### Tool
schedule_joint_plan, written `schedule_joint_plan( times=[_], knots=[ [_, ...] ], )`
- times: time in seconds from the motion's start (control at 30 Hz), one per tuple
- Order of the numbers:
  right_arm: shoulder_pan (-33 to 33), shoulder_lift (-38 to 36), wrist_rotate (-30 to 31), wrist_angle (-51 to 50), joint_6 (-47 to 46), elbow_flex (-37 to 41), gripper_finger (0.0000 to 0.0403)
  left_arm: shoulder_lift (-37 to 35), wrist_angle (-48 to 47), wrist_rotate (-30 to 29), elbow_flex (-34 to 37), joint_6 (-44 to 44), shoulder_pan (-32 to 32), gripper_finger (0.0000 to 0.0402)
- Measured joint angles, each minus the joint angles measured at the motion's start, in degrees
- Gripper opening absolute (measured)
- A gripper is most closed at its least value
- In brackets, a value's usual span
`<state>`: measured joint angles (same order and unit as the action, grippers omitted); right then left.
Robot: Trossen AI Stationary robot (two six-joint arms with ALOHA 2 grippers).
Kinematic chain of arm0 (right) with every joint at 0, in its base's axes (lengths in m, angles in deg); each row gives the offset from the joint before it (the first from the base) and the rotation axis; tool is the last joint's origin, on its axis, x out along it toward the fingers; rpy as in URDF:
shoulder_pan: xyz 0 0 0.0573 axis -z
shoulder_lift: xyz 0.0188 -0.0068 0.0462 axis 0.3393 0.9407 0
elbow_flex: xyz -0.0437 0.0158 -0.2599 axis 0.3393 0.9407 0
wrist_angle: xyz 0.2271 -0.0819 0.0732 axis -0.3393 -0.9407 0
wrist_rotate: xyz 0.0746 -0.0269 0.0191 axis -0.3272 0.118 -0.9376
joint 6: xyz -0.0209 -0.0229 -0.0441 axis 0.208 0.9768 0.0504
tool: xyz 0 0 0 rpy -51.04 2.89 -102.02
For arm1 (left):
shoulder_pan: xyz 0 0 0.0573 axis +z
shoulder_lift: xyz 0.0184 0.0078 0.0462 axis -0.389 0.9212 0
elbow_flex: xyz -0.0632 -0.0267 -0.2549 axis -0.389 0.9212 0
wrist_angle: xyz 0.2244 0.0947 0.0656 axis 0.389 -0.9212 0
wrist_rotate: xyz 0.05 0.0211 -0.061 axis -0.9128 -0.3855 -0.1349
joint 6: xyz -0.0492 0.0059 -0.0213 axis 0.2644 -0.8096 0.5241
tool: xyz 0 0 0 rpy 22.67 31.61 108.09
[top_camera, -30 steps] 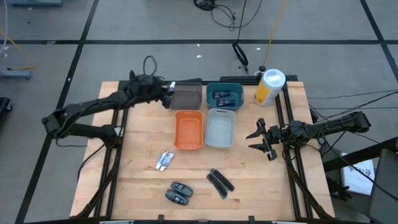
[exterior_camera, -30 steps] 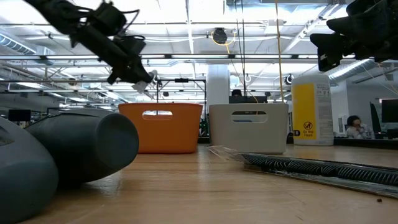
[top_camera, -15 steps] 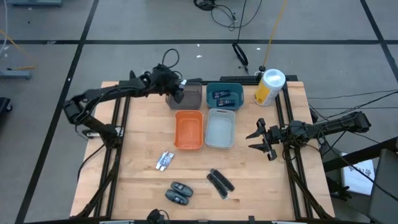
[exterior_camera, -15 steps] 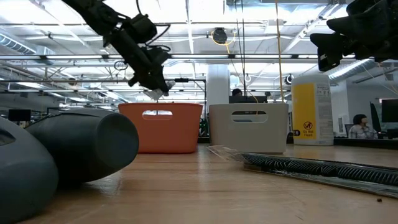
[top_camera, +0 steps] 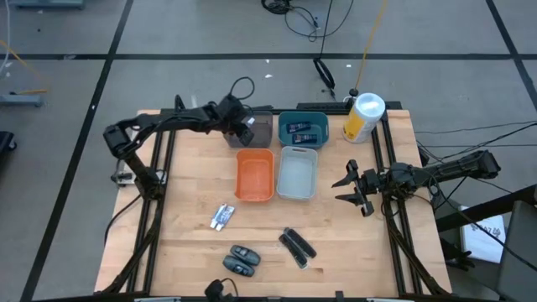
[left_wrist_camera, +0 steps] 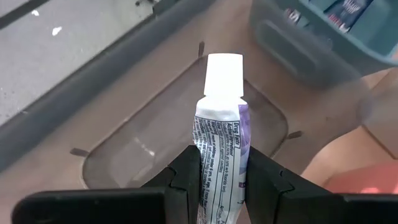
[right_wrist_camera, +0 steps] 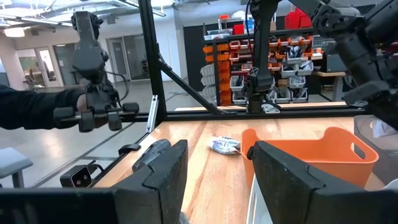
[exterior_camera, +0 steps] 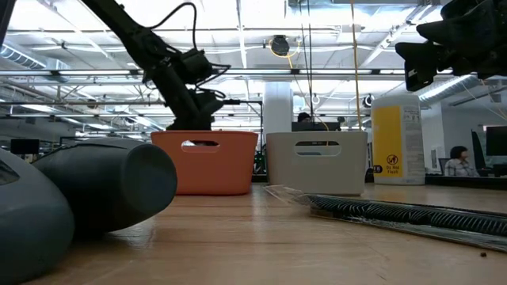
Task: Pick & Place Travel size toiletries
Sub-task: Put the left white toothpaste into the black transparent bin
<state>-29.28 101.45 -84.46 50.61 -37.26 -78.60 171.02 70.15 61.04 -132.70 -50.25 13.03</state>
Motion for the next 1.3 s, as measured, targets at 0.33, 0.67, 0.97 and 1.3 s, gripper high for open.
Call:
schedule_joint_plan(
  times=[0.33,0.67,0.97,1.3],
  knots=[
    [0.0,0.0,0.0,0.0,0.1,0.0,0.0171,1.0,0.2,-0.2,0.0,0.0,0.0,0.0093],
    [0.0,0.0,0.0,0.0,0.2,0.0,0.0171,1.0,0.2,-0.6,0.0,-0.3,-1.1,0.0093],
    [0.0,0.0,0.0,0.0,0.1,0.0,0.0171,1.0,0.3,-1.4,0.1,-0.3,-1.9,0.0097],
    [0.0,0.0,0.0,0.0,0.0,0.0,0.0171,1.0,0.5,-4.6,0.1,-1.7,-1.9,0.0216]
  ],
)
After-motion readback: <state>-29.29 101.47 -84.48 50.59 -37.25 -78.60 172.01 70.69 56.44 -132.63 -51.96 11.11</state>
